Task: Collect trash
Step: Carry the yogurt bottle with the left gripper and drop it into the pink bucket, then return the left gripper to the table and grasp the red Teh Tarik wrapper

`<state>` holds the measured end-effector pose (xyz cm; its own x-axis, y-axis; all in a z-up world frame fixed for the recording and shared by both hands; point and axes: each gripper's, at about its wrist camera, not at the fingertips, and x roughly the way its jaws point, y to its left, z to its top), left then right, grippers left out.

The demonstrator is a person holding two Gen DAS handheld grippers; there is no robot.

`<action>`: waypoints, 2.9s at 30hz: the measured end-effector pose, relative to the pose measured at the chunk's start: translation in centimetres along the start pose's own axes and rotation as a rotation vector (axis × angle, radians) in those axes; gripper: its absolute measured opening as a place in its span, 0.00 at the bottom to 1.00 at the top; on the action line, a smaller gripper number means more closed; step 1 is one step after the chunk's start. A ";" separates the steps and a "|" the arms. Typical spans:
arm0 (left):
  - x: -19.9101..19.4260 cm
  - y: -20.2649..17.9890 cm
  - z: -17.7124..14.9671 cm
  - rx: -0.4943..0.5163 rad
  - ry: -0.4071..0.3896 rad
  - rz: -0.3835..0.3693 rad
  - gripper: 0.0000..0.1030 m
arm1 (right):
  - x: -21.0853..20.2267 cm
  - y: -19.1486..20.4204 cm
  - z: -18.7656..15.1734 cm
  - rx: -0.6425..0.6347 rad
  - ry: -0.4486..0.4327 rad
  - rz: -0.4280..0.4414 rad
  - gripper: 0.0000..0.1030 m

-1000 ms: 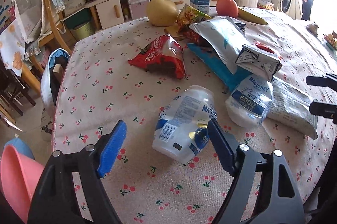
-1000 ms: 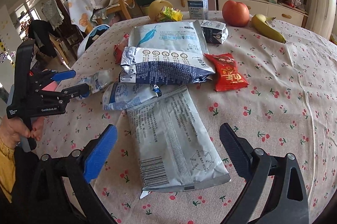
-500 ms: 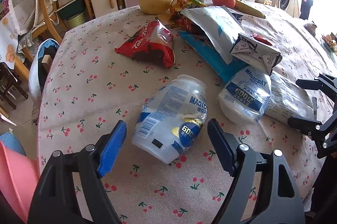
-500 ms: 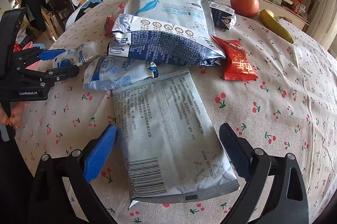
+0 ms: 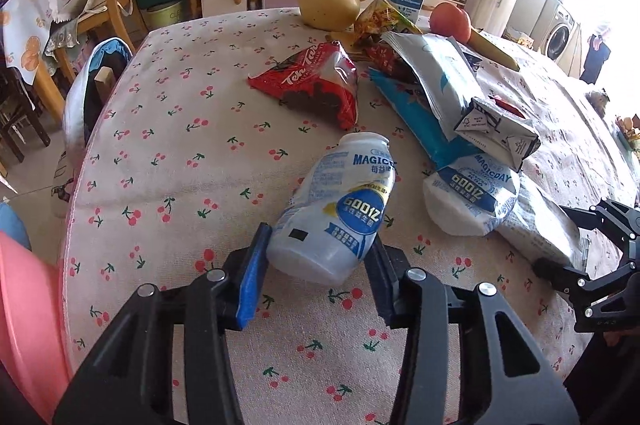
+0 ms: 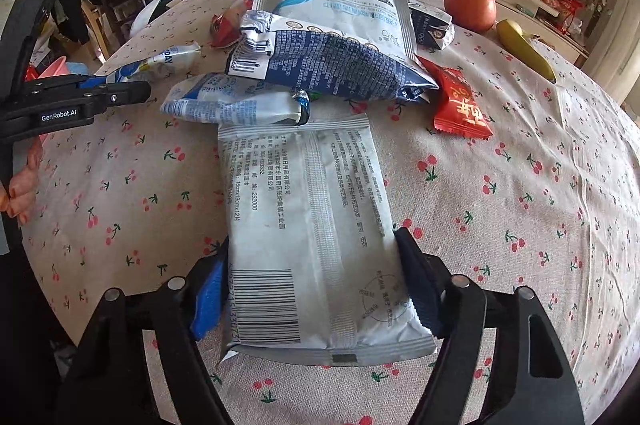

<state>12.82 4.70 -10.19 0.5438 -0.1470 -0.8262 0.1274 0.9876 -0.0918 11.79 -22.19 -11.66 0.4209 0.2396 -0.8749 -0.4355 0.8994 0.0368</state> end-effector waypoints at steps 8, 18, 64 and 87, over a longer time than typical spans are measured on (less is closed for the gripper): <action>-1.6 0.1 -0.6 -0.022 -0.036 -0.031 0.43 | -1.2 1.6 -1.2 0.004 -0.001 0.037 0.68; -4.1 0.7 -1.4 -0.066 -0.087 -0.072 0.43 | -5.0 2.7 -1.9 0.053 -0.102 0.056 0.66; -16.3 28.4 -12.3 -0.954 -0.292 0.464 0.81 | -2.2 34.1 14.3 -0.184 -0.136 0.434 0.87; -15.8 12.2 -10.1 -0.525 -0.521 0.448 0.91 | -7.3 13.4 3.0 0.145 -0.383 0.293 0.92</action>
<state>-2.64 19.68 -3.88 0.7788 0.3824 -0.4973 -0.5194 0.8376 -0.1693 5.26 -10.75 -3.32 0.5710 0.5821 -0.5789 -0.4753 0.8093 0.3450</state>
